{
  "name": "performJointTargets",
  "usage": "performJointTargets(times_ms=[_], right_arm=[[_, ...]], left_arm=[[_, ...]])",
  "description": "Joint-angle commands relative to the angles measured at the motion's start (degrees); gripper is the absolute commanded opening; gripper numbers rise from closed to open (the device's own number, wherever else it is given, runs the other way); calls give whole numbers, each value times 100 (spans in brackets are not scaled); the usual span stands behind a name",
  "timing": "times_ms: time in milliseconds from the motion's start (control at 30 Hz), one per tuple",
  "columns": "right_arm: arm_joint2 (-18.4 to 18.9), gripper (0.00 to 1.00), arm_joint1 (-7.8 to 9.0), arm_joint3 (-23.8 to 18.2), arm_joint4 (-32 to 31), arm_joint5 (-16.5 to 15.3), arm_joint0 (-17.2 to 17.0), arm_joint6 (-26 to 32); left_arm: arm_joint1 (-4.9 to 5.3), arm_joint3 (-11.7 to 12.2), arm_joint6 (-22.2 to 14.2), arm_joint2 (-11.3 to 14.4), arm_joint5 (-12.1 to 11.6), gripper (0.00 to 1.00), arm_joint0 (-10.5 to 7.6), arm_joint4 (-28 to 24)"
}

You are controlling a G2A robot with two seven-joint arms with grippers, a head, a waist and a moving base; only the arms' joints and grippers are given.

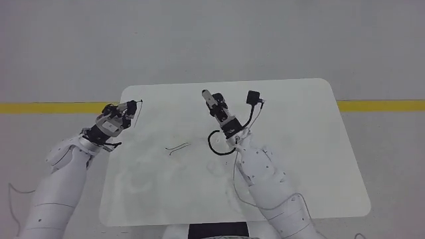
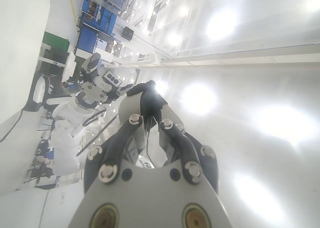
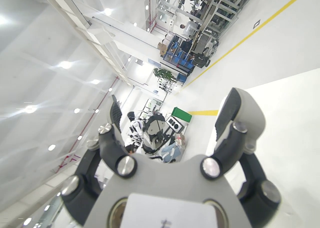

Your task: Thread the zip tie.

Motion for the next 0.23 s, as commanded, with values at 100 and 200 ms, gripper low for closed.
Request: performJointTargets(times_ms=[100, 200], right_arm=[[83, 100, 56, -152, 624, 0, -14, 377], [83, 100, 56, -152, 624, 0, -14, 377]], left_arm=[[-13, 269, -448, 9, 26, 0, -27, -290], [-17, 338, -550, 22, 28, 0, -52, -334]])
